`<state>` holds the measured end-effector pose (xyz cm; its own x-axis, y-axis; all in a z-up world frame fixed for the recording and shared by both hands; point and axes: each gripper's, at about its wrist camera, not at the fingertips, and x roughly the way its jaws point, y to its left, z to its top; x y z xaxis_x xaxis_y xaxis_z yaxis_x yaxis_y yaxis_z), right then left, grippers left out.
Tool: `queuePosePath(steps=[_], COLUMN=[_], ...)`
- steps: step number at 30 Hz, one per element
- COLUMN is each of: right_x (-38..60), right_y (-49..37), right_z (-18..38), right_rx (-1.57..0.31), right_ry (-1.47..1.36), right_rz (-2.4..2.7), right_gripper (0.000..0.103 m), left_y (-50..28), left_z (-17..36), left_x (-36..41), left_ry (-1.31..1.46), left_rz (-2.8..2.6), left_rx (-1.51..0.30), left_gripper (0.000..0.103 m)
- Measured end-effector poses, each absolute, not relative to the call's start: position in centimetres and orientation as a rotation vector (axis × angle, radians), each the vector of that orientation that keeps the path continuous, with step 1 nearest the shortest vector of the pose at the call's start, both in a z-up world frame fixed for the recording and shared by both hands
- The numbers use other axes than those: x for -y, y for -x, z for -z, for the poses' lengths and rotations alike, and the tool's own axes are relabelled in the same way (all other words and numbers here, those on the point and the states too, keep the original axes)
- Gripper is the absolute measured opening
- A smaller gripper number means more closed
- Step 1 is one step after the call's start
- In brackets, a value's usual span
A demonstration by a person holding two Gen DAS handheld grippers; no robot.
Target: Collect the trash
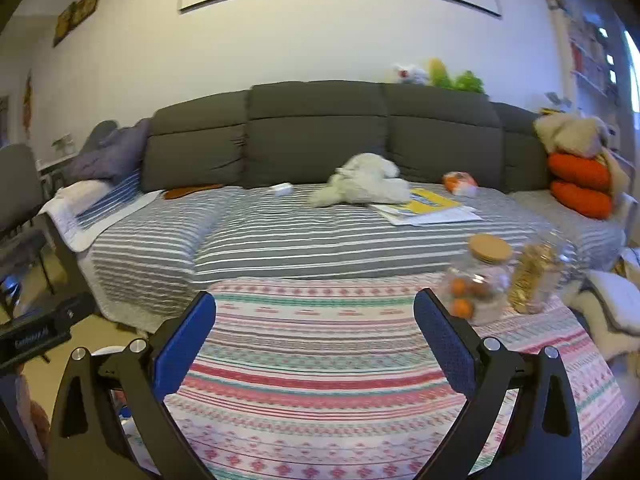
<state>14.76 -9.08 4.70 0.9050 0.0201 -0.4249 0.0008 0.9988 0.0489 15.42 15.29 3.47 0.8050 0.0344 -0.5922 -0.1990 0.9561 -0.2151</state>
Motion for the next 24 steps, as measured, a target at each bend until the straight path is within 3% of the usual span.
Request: queuePosePath(steps=[8, 24], right_x=[13.3, 17.3], right_y=[-15.0, -14.4], right_z=[-2.8, -2.4], right_rx=[-0.468, -0.4], right_ry=[-0.116, -0.066], right_rz=[0.028, 0.105], right_gripper=[0.096, 0.096], left_y=[-14.2, -14.9], left_z=[-3.9, -3.4], left_x=[-8.2, -1.5], left_ry=[0.008, 0.01], left_rz=[-0.16, -0.062], left_rx=[-0.521, -0.558], left_gripper=[0.096, 0.096])
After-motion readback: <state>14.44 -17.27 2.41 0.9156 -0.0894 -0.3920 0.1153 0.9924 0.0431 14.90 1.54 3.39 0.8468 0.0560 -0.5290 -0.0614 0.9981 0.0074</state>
